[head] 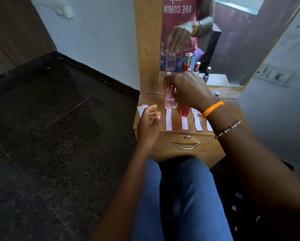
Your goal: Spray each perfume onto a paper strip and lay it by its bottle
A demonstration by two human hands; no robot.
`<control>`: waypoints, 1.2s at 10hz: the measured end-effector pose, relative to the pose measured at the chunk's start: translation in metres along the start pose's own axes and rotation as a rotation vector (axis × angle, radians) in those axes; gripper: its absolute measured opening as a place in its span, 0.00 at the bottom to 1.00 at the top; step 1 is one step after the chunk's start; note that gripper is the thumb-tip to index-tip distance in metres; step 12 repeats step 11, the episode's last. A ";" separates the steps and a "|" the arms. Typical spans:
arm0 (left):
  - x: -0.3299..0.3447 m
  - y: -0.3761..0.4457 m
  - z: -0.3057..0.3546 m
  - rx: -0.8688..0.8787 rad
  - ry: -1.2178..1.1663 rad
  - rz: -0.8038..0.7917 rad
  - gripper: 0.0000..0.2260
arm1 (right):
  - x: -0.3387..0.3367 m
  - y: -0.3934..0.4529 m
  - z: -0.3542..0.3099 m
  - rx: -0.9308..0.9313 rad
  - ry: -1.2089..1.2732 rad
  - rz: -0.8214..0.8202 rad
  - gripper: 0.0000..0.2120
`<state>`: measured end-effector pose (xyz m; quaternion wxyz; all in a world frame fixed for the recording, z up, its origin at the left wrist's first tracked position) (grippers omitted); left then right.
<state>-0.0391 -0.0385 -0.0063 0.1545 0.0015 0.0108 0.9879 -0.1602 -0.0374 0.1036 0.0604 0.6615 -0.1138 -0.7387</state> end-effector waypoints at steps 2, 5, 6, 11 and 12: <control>-0.001 0.003 -0.006 -0.026 0.003 -0.002 0.13 | 0.030 0.031 -0.003 -0.044 -0.136 -0.120 0.17; 0.000 0.003 -0.008 -0.053 0.007 -0.002 0.13 | 0.042 0.034 -0.002 -0.055 -0.141 -0.156 0.17; 0.001 0.004 -0.011 -0.074 0.010 -0.003 0.13 | 0.046 0.033 0.001 -0.052 -0.141 -0.175 0.15; 0.000 0.009 0.008 0.002 0.060 -0.014 0.13 | 0.017 0.022 0.012 -0.017 -0.004 -0.093 0.17; 0.000 0.009 0.008 0.002 0.060 -0.014 0.13 | 0.017 0.022 0.012 -0.017 -0.004 -0.093 0.17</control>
Point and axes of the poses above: each hand's wrist, its own y-axis towards the middle knuckle, its own x-axis out of the palm, z = x × y, the point moved 7 cm from there along y, towards the middle knuckle, and after that the axes turned 8 degrees about -y, right-handed, at the moved point
